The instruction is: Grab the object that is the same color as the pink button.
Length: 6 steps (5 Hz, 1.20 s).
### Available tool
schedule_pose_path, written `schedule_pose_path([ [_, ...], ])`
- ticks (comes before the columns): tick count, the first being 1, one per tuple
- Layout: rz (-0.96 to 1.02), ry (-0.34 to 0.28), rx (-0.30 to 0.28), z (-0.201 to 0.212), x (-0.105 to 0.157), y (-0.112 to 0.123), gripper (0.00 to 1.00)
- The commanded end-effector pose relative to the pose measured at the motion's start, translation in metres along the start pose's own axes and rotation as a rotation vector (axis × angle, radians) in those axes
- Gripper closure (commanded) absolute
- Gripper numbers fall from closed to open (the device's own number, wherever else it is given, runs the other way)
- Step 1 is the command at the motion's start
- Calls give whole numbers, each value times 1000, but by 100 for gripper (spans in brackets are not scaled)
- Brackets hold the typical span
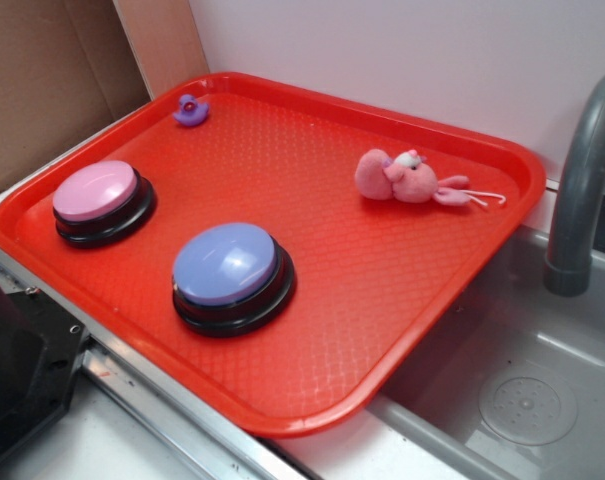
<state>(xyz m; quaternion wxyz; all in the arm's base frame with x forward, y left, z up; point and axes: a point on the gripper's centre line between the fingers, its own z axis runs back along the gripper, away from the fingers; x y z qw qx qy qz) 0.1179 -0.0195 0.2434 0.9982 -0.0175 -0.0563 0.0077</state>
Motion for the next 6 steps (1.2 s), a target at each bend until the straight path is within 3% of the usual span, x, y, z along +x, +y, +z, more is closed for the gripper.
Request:
schedule_pose_path([
  [1,0,0,0,0,0,0,0],
  [3,-319,-57,-32,-30,67,-27,0],
  [4,-482,-21,-47,-66,107,-45,0],
  [6,-660,6,-57,-129,149,-69,0],
])
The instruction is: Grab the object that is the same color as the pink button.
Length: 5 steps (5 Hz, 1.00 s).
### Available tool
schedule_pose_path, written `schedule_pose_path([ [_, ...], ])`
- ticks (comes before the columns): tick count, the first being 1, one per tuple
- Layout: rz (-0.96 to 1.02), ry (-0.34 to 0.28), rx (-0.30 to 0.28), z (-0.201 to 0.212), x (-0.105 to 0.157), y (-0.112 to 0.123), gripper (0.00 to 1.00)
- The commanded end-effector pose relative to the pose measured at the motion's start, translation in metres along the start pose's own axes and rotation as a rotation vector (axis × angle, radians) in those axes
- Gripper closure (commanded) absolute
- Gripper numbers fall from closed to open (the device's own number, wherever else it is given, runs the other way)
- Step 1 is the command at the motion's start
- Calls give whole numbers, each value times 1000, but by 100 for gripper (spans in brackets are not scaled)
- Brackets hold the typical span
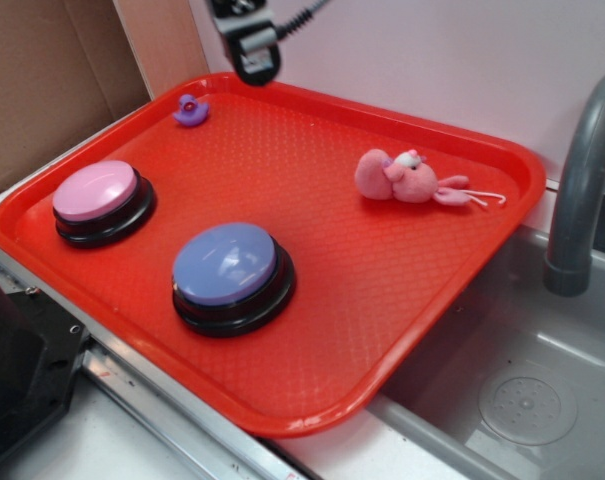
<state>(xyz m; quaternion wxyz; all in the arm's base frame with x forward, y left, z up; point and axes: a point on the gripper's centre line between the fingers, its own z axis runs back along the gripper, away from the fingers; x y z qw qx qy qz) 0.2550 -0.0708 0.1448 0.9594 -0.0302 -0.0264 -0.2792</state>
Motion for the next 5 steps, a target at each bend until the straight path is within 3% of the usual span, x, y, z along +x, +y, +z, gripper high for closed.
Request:
schedule_pose_path([
  [1,-114,-38,21,-34,51,2,0],
  [4,-176,64,3,-84,71,13,0],
  [5,-188,134,69,-94,64,16,0],
])
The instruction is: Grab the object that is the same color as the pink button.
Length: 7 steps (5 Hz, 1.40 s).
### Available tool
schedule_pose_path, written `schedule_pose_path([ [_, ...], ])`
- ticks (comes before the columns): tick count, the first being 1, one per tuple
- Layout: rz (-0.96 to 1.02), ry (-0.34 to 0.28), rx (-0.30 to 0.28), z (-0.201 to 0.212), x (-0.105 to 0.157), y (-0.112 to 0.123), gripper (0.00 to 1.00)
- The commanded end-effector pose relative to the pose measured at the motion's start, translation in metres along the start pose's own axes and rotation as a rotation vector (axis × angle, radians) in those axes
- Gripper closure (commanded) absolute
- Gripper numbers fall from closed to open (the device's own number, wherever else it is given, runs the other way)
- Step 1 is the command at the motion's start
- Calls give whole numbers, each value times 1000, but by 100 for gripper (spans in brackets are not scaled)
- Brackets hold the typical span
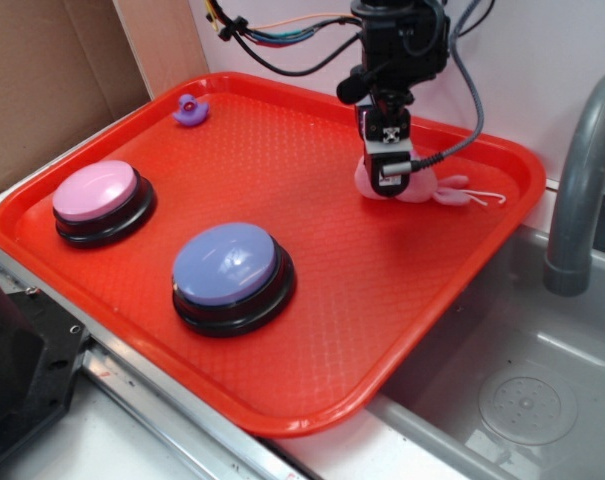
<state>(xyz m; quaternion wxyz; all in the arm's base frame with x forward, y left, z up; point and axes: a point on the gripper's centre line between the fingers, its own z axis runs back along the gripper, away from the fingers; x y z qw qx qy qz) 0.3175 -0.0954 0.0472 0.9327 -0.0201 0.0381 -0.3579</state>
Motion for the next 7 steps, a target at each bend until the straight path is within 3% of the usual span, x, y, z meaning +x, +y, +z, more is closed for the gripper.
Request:
schedule_pose_path([
  [1,-17,54,93,-2,-1,2,53],
  [2,-24,76,98,-8,-2,1,100],
  [3,-21,82,92,-11,-1,1,100],
  [4,42,37,132,13,-13,-5,100],
  [5,141,-54,195,54,-29,-16,100],
  [6,324,-27,245,98,-49,-33,100],
  [7,521,-42,234,139,-79,-49,100],
])
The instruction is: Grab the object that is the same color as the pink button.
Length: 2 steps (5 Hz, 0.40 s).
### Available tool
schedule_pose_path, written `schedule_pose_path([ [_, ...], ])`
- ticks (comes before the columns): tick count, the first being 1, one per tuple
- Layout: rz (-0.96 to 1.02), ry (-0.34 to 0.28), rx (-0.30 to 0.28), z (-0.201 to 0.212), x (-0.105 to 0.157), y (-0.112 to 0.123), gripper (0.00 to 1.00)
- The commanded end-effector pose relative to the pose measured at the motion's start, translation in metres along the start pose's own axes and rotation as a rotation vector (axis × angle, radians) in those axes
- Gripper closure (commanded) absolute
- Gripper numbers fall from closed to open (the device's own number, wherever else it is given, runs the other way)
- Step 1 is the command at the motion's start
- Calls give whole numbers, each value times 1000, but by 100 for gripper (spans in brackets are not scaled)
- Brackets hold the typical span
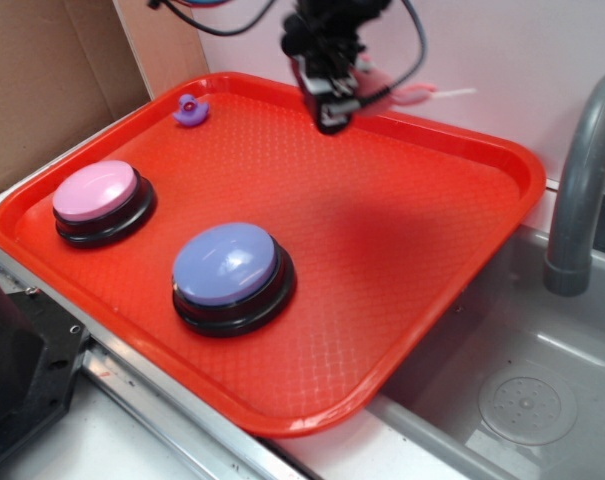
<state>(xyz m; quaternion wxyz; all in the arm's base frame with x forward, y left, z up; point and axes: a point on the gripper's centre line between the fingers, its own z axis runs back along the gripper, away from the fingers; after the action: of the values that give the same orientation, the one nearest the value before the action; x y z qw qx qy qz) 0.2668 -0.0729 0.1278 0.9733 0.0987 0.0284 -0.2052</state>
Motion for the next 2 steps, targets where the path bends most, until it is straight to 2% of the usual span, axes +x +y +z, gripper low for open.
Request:
schedule_pose_path([
  [1,433,22,-8,96,-63,3,100],
  [2,589,23,-67,120,-90,11,100],
])
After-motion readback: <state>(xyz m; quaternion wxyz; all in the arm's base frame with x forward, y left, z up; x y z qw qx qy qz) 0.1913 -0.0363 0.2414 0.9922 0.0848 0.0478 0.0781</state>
